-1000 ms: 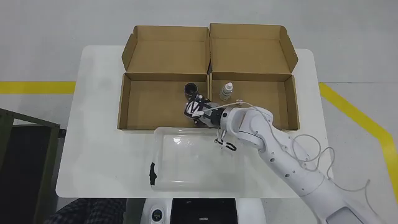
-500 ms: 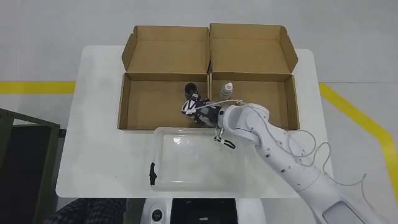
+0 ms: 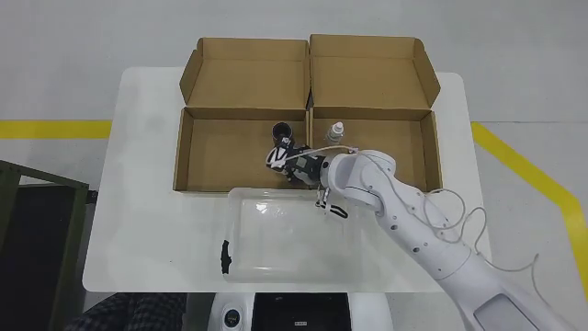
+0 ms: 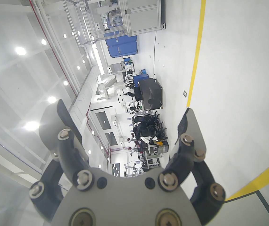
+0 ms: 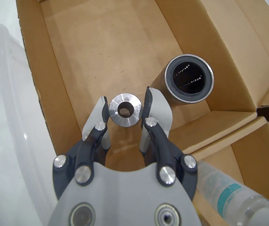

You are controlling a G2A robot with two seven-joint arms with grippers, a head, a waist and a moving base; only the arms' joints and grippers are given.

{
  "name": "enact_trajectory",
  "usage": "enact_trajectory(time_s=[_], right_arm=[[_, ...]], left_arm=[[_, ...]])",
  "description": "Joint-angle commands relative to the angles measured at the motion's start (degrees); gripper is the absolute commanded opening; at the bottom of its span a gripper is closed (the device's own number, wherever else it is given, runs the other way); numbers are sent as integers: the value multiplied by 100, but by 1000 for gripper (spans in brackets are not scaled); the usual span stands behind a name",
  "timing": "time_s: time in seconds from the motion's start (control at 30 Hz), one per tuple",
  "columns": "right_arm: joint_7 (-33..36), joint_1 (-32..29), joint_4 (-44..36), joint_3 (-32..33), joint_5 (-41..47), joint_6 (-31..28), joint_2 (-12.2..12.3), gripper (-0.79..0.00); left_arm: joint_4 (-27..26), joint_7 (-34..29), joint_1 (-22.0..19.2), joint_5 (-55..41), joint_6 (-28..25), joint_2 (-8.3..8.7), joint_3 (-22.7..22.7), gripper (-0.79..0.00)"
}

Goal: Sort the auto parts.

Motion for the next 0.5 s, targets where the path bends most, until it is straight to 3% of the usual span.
enact_trajectory(time_s=[0.0, 0.47], right_arm=[[13, -29, -72, 35, 9, -40, 7, -514], [-173, -601, -1276, 776, -10, -249, 198, -483]], left_arm=[[0, 0, 0, 0, 0, 0, 0, 0], [0, 0, 0, 0, 0, 0, 0, 0]])
